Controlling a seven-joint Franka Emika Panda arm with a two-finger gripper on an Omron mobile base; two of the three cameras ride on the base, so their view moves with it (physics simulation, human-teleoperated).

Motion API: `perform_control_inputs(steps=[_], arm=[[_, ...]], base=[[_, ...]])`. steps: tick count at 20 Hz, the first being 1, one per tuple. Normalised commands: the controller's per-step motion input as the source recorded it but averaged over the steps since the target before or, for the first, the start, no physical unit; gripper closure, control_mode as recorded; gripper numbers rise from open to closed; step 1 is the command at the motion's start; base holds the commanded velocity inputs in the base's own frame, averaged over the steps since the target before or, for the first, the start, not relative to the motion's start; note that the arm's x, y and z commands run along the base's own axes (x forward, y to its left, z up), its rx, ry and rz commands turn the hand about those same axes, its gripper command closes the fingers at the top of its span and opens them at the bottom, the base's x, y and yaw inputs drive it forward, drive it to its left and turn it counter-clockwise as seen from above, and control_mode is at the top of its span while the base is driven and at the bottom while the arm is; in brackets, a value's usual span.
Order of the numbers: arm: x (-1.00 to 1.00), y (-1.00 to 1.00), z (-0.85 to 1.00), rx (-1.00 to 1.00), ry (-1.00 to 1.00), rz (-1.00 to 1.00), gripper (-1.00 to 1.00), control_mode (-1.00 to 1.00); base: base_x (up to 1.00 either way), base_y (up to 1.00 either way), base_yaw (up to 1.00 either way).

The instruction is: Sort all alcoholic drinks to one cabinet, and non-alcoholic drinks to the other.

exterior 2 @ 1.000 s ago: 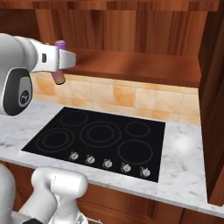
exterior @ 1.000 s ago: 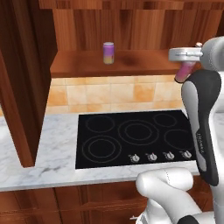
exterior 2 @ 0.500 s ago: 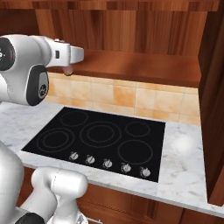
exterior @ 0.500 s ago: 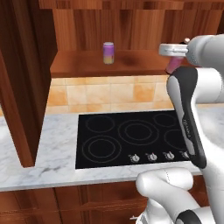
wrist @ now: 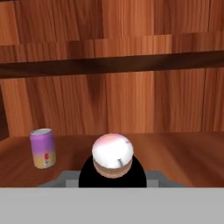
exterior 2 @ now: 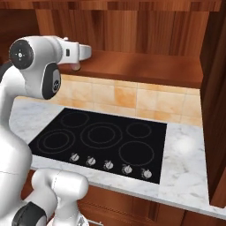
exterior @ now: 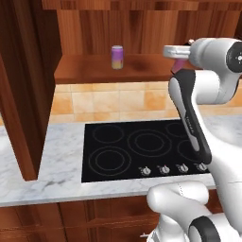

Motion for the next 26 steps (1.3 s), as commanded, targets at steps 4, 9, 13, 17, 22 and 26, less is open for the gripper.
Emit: perform_control_inputs(steps=[4,9,13,17,22,26], arm=[[0.39,0.0,0.0,-0.06,0.0,0.0,1.0,-1.0],[0.37,-0.03,-0.03,-0.06,0.02,0.0,1.0,-1.0],[0.27,-0.07,-0.12,-0.05,0.04,0.0,1.0,-1.0],[0.01,-0.06,-0.06,-0.01,0.02,0.0,1.0,-1.0],[0.14,0.0,-0.07,0.0,0.0,0.0,1.0,-1.0],[0.31,0.0,-0.16,0.0,0.0,0.0,1.0,-1.0]], base=[[0.0,0.0,0.0],[0.0,0.0,0.0],[0.0,0.0,0.0],[0.0,0.0,0.0],[0.0,0.0,0.0],[0.0,0.0,0.0]])
